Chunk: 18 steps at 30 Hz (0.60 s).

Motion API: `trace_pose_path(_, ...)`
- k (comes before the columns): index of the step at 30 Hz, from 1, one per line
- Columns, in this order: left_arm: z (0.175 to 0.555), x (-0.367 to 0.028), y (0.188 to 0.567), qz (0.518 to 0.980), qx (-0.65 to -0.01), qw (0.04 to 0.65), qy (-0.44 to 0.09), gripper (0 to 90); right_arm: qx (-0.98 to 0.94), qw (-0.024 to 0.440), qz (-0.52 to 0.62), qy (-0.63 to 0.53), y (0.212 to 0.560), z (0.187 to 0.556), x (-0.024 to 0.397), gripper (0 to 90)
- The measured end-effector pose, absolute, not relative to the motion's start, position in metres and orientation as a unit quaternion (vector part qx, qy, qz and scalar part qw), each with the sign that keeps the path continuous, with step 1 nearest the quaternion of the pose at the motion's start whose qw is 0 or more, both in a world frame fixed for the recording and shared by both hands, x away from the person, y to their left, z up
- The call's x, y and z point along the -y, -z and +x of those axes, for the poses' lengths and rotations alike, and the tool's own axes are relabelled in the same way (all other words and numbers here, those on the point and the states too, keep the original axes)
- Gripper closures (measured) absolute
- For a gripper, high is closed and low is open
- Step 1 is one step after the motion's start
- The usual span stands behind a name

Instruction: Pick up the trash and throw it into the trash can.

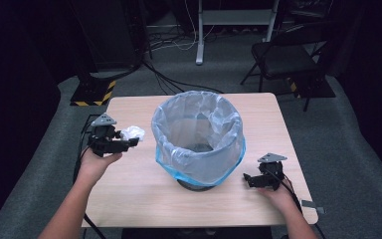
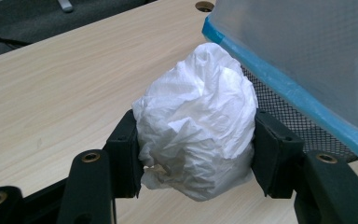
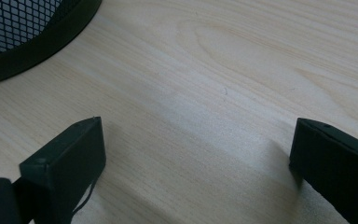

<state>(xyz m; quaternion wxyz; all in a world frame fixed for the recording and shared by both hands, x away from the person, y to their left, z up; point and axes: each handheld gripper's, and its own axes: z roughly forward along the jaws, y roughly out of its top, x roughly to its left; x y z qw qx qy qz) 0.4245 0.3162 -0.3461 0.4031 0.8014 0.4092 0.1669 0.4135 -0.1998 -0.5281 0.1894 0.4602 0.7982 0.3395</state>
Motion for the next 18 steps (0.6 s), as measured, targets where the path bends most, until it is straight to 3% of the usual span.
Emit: trace_pose_path(18, 0.409, -0.309, 0.282, 0.804, -0.374, 0.425, -0.182, 43.0, -0.798, 0.189, 0.46, -0.339, 0.528, 0.414, 0.2, 2.6)
